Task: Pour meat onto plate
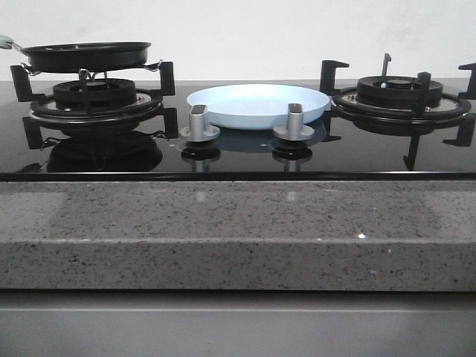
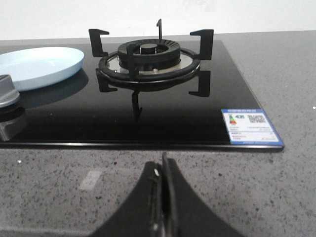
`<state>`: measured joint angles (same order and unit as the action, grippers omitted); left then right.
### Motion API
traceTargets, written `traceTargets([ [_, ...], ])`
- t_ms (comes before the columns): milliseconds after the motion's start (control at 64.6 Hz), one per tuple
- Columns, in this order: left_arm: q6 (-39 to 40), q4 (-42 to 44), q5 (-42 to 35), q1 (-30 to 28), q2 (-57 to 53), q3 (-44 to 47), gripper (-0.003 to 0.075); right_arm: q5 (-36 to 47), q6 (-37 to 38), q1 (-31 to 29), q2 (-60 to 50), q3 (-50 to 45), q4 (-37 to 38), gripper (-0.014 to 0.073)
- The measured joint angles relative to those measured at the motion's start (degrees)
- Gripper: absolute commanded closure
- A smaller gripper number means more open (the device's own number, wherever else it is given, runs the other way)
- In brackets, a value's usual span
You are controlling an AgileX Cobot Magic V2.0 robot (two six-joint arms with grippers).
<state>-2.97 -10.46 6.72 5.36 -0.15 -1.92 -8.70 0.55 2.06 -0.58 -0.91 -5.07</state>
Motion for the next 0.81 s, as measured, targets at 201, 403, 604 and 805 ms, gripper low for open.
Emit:
traceTargets([
  [201, 0.00, 2.59, 6.13, 0.59, 5.16, -12.18, 0.0741, -6.08, 0.00, 0.00, 1.68, 10.77, 1.69, 0.0654],
  [403, 0.00, 8.07, 9.23, 0.14, 22.23, -24.56, 0.0741, -7.57, 0.00, 0.00, 15.40, 24.46, 2.16, 0.0654],
  [604, 0.00, 9.67, 5.54, 0.14, 35.52, -30.53, 0.0738, -7.57, 0.00, 0.00, 30.67, 33.34, 2.16, 0.0643],
  [805, 0.00, 9.90, 2.96, 0.14, 38.10, -30.89, 0.0531, -6.57, 0.00, 0.00, 36.55, 34.75, 2.16, 0.0375],
])
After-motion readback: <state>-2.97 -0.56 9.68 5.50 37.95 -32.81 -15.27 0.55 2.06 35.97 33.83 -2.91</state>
